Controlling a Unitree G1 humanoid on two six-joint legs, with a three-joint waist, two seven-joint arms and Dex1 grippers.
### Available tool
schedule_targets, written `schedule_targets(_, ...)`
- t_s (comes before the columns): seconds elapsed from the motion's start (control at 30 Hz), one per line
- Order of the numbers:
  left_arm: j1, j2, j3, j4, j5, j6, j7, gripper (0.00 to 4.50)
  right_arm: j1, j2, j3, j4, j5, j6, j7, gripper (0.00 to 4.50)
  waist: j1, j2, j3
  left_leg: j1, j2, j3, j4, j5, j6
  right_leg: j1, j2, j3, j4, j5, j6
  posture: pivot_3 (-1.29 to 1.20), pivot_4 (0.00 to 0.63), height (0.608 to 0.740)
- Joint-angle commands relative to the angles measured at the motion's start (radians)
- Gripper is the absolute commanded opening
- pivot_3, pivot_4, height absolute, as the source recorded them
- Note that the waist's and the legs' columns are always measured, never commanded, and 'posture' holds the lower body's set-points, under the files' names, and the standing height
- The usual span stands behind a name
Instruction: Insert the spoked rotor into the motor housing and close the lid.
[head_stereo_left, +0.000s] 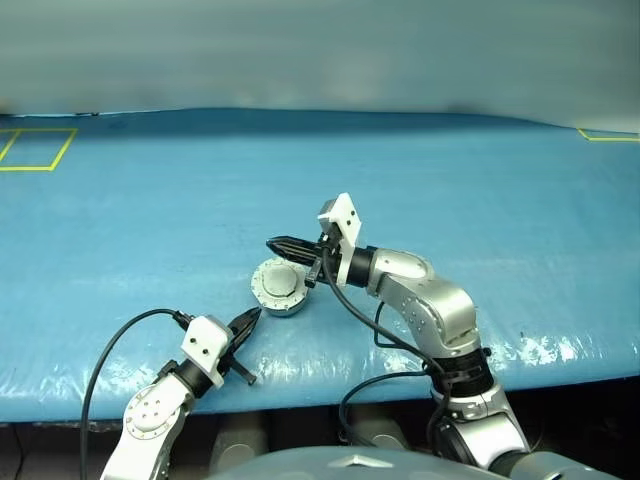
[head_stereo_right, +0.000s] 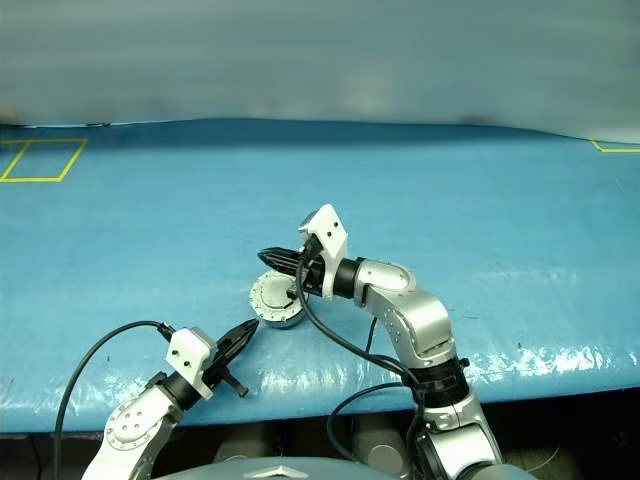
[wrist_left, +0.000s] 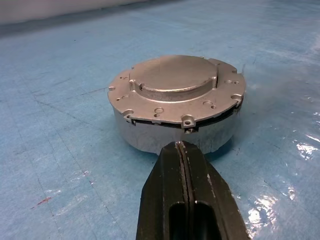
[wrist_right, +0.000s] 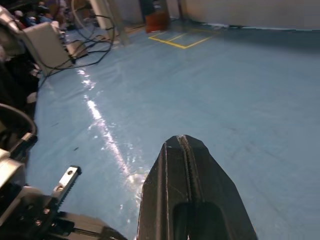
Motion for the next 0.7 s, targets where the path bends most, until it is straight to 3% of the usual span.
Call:
schedule_targets(0.03, 0.003, -0.006, -0.001, -0.031, -0.017, -0.013, 0.001, 0.00, 0.045, -0.042, 0.095, -0.073, -0.095, -0.017, -0.082, 0.94, 0.000, 0.000, 0.000, 0.000, 0.000, 0.000, 0.000, 0.000, 0.000, 0.000, -0.001, 0.000, 0.000, 0.000, 0.000, 0.00, 0.150, 0.740)
schedule_targets(0.4, -0.005, -0.007, 0.010, -0.002, -0.023, -0.039, -0.012, 0.00, 0.028, -0.068, 0.157, -0.055, -0.098, 0.006, -0.099, 4.48, -0.003, 0.000, 0.000, 0.000, 0.000, 0.001, 0.002, 0.000, 0.000, 0.000, 0.001, 0.001, 0.000, -0.002, -0.004, 0.00, 0.150, 0.740)
schedule_targets(0.7, 0.004, -0.005, 0.012, 0.001, -0.022, -0.046, -0.010, 0.00, 0.017, -0.072, 0.215, -0.030, -0.124, 0.026, -0.109, 4.48, -0.002, 0.000, 0.000, 0.000, 0.000, 0.000, 0.002, 0.000, 0.000, 0.000, 0.001, 0.001, 0.000, -0.002, -0.003, 0.00, 0.150, 0.740)
